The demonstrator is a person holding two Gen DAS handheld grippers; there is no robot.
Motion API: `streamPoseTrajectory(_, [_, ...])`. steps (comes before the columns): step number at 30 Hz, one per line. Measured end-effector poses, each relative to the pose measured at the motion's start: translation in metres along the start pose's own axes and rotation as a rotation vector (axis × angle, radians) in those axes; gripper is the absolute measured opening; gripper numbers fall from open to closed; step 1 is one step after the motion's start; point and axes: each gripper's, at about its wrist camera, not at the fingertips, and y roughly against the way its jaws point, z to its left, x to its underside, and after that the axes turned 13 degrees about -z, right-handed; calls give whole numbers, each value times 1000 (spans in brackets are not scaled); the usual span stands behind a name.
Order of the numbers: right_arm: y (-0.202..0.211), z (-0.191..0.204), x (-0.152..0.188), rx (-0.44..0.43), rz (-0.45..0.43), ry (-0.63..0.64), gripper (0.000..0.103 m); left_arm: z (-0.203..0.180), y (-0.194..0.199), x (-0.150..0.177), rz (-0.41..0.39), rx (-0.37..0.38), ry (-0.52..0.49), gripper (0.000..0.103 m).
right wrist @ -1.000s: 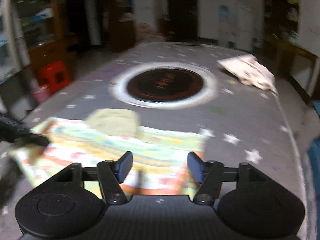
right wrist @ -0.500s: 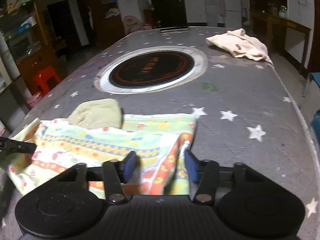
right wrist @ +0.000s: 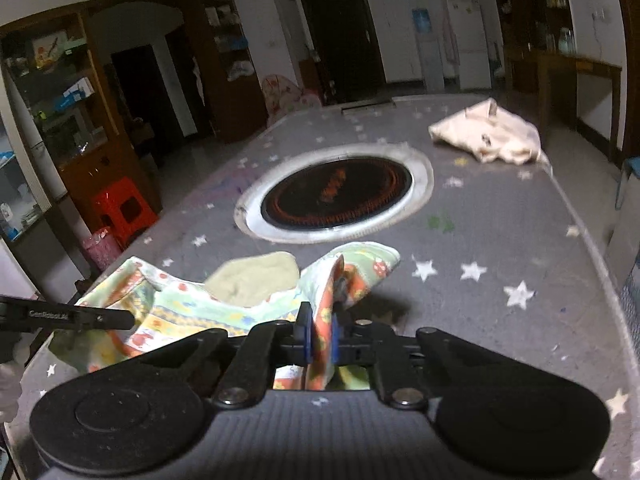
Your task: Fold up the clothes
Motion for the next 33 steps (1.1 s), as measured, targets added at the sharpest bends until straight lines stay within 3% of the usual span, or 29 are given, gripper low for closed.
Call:
streamPoseTrajectory(16, [73,18,-31,85,-140,115,7,-52,44,-15,-103,93,-68,12])
streamPoseTrajectory(33, [96,-26,-60,176,-205,132,7,-124,15,-38,-98,124,-182,12])
